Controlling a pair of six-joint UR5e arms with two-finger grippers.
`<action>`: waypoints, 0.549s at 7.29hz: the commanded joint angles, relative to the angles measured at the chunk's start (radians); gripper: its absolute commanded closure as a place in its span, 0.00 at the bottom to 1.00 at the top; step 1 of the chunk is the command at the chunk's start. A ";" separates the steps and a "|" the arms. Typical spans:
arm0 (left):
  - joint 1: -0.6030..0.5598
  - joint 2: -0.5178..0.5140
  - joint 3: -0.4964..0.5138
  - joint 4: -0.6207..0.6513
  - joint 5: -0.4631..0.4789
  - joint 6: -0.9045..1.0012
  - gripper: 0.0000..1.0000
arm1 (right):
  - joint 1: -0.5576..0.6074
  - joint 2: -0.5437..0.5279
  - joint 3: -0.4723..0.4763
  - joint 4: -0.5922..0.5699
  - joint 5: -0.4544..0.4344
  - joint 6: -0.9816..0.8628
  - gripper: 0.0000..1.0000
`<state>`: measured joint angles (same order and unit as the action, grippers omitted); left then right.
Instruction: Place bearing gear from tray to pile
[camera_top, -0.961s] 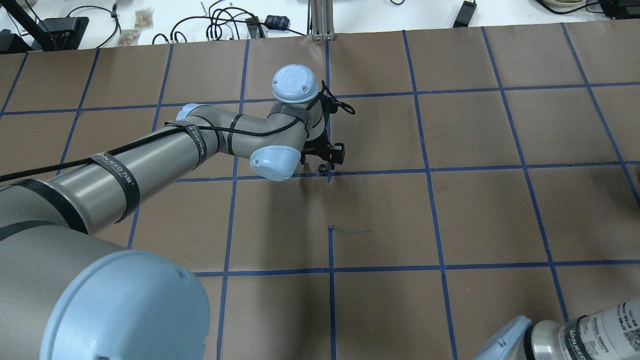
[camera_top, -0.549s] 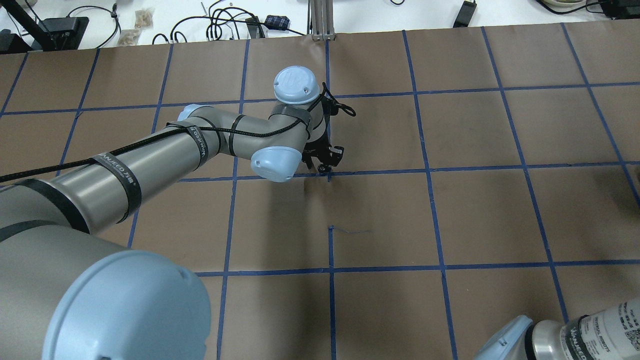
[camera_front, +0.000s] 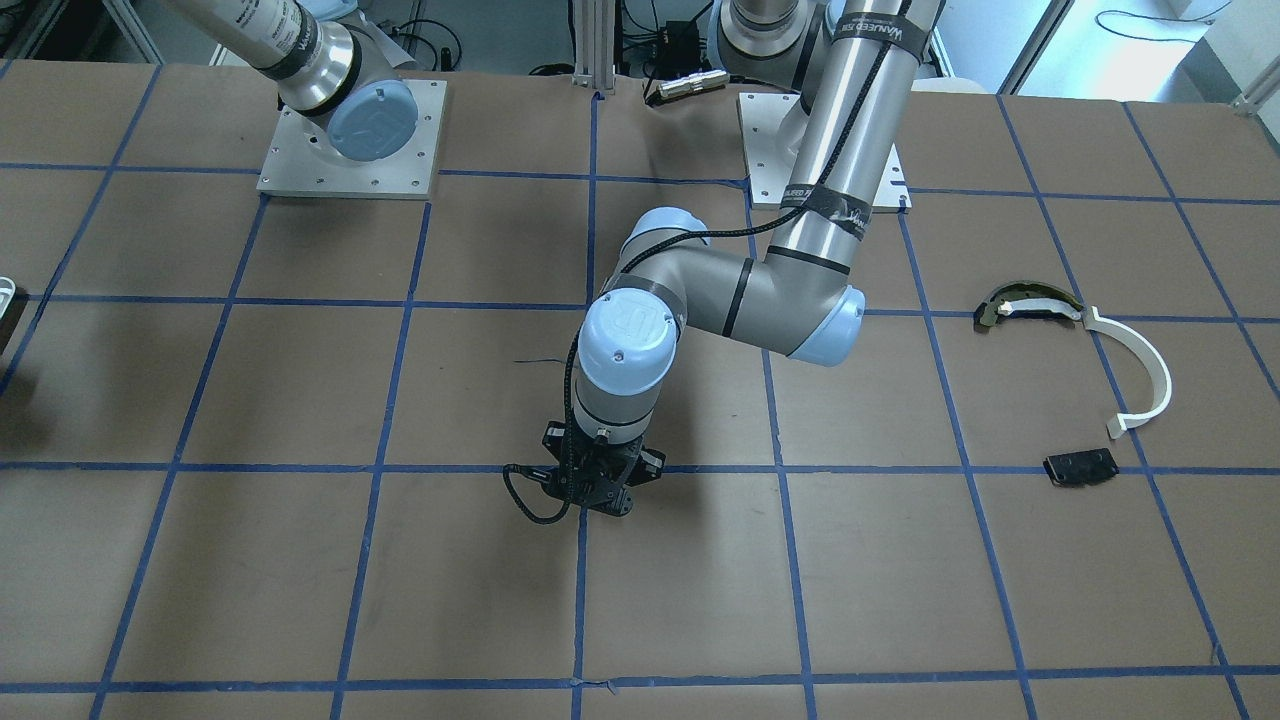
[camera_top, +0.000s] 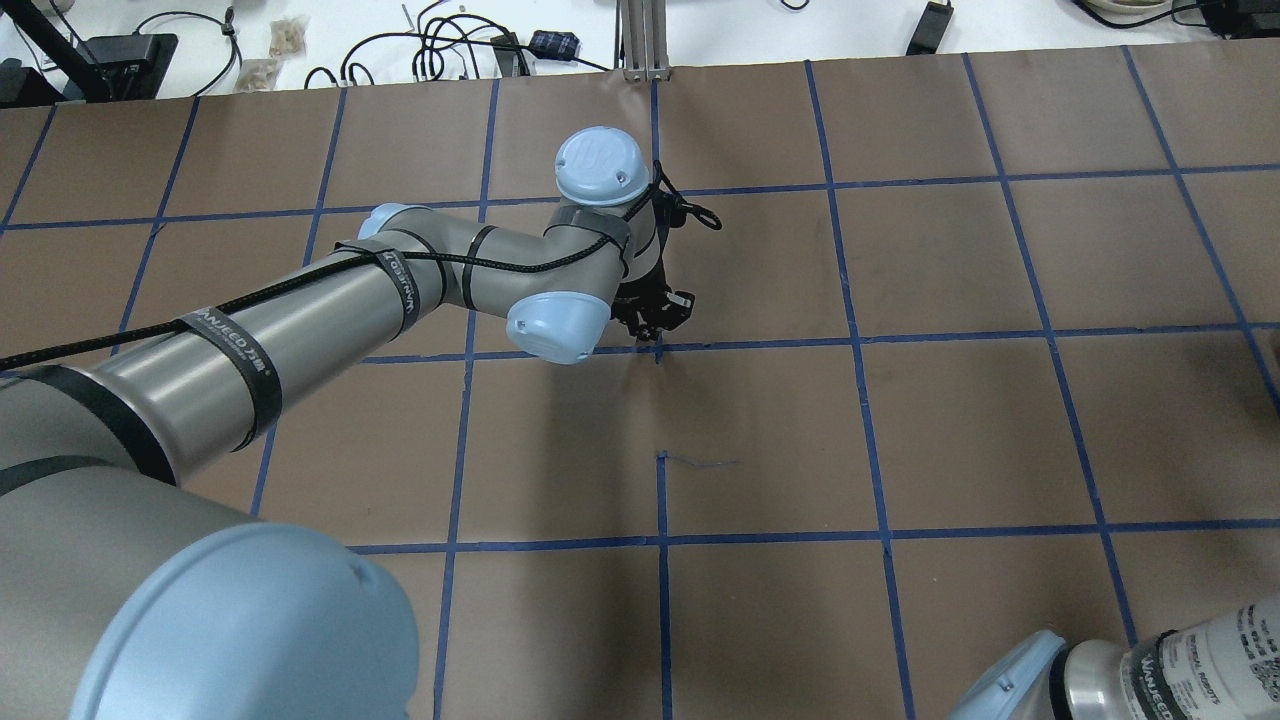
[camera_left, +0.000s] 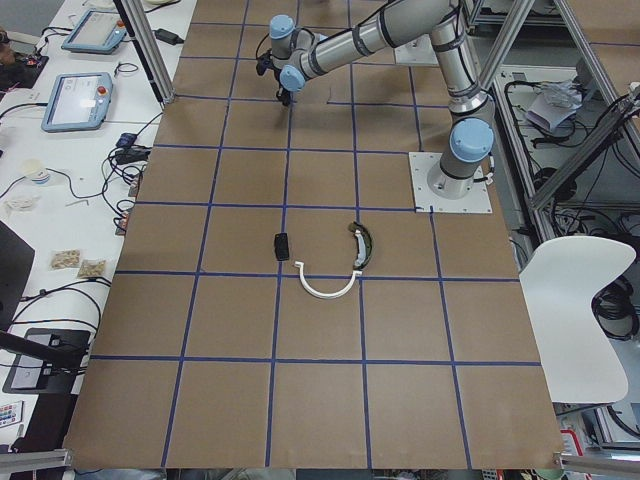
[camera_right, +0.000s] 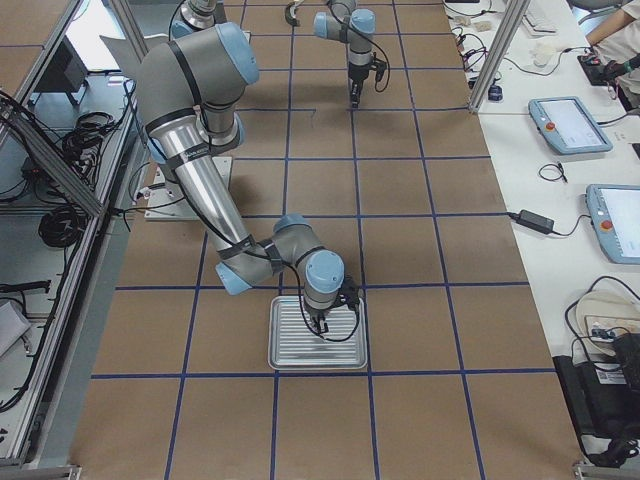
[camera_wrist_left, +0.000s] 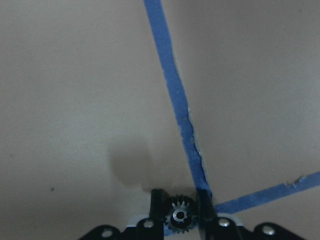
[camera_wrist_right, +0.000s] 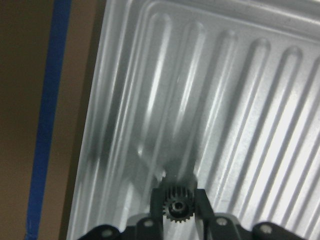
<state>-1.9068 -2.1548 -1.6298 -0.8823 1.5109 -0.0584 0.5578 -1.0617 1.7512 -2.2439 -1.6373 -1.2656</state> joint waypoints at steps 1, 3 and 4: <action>0.063 0.047 0.030 -0.087 0.009 0.014 1.00 | 0.001 -0.030 -0.018 0.018 -0.056 0.001 0.90; 0.272 0.119 0.074 -0.278 0.040 0.089 1.00 | 0.023 -0.178 -0.024 0.105 -0.052 0.018 0.90; 0.386 0.165 0.061 -0.318 0.047 0.198 1.00 | 0.077 -0.254 -0.032 0.191 -0.068 0.078 0.90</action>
<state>-1.6557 -2.0418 -1.5685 -1.1282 1.5463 0.0395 0.5887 -1.2251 1.7272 -2.1407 -1.6933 -1.2379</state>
